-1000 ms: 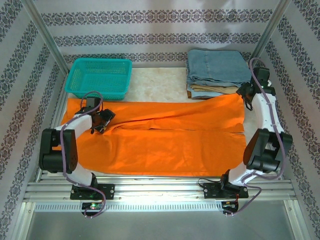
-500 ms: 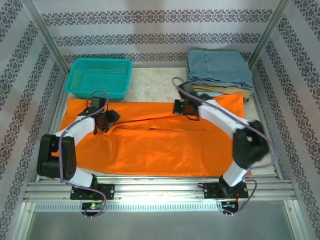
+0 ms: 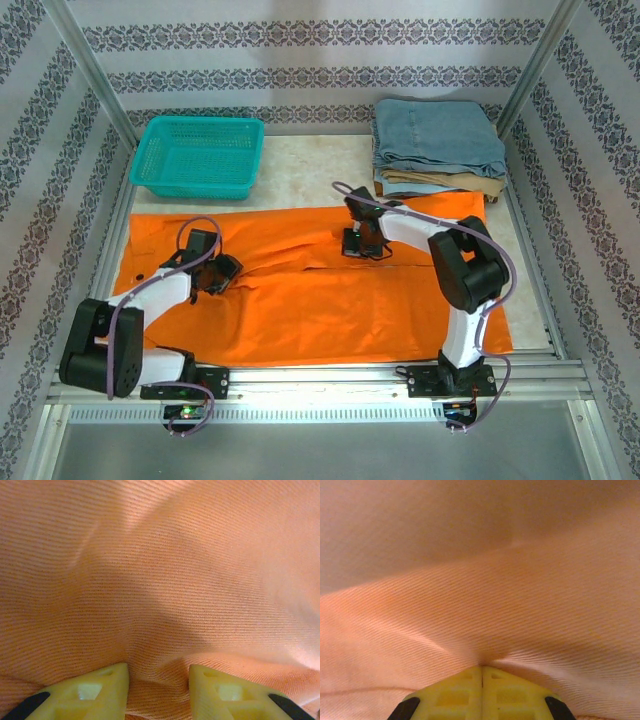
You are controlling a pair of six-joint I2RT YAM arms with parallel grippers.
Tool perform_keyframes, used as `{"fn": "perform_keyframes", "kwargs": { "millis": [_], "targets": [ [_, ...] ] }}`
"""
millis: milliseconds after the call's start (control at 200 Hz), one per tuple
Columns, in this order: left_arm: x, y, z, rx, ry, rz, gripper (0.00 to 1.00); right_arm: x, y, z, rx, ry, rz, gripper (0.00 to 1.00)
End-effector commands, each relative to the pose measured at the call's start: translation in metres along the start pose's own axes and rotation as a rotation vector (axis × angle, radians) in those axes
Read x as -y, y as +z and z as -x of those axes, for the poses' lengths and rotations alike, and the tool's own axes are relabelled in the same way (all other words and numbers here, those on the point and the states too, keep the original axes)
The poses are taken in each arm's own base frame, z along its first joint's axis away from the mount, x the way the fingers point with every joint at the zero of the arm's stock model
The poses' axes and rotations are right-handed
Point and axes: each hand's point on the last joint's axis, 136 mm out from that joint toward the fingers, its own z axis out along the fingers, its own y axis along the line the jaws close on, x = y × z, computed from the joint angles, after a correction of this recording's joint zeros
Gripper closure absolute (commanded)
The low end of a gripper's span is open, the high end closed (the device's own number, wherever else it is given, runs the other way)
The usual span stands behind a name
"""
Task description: Fold and stack the trousers
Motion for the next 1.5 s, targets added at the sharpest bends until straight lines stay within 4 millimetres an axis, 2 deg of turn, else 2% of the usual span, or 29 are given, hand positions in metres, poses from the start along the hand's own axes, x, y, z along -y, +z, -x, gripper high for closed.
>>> {"fn": "perform_keyframes", "kwargs": {
  "millis": [0,120,205,300,380,495,555,620,689,764,879,984,1199,1289,1354,1424,1494],
  "targets": [
    [-0.02,0.005,-0.042,-0.099,-0.019,0.084,0.64,0.043,-0.009,-0.01,-0.042,0.099,-0.035,1.0],
    [-0.001,0.01,-0.062,-0.129,0.013,0.055,0.67,0.072,-0.023,0.002,-0.007,0.171,-0.034,1.0],
    [0.022,0.011,-0.078,-0.167,0.061,0.019,0.68,0.087,-0.032,0.011,0.013,0.215,-0.031,1.0],
    [0.042,-0.001,-0.076,-0.166,0.131,0.01,0.64,0.089,-0.043,0.02,0.045,0.219,-0.013,1.0],
    [0.055,-0.024,-0.045,-0.07,0.211,0.036,0.53,0.081,-0.052,0.022,0.068,0.201,0.002,1.0],
    [0.075,-0.067,0.021,0.088,0.268,0.063,0.38,0.07,-0.06,0.022,0.098,0.162,0.005,1.0],
    [0.077,-0.082,0.06,0.173,0.301,0.122,0.37,0.064,-0.061,0.021,0.105,0.139,0.002,1.0],
    [0.067,-0.09,0.101,0.231,0.306,0.24,0.42,0.057,-0.062,0.02,0.11,0.123,0.016,1.0],
    [0.051,-0.085,0.138,0.233,0.275,0.352,0.46,0.05,-0.063,0.02,0.121,0.112,0.041,1.0],
    [0.031,-0.068,0.155,0.157,0.193,0.411,0.49,0.043,-0.065,0.022,0.131,0.106,0.067,1.0],
    [0.0,-0.043,0.165,0.086,0.036,0.47,0.5,0.035,-0.068,0.023,0.144,0.094,0.104,1.0],
    [-0.014,-0.031,0.173,0.098,-0.087,0.457,0.49,0.033,-0.069,0.025,0.152,0.079,0.114,1.0],
    [-0.014,-0.008,0.192,0.139,-0.171,0.434,0.45,0.031,-0.062,0.019,0.147,0.065,0.126,1.0],
    [-0.002,0.002,0.19,0.114,-0.186,0.351,0.46,0.029,-0.058,0.015,0.137,0.054,0.127,1.0],
    [0.008,0.004,0.187,0.106,-0.2,0.282,0.46,0.027,-0.054,0.014,0.131,0.047,0.128,1.0],
    [0.01,0.002,0.186,0.124,-0.228,0.255,0.45,0.026,-0.053,0.014,0.129,0.046,0.128,1.0],
    [0.007,0.0,0.186,0.139,-0.245,0.264,0.37,0.026,-0.051,0.016,0.129,0.046,0.124,1.0]
  ]
}}
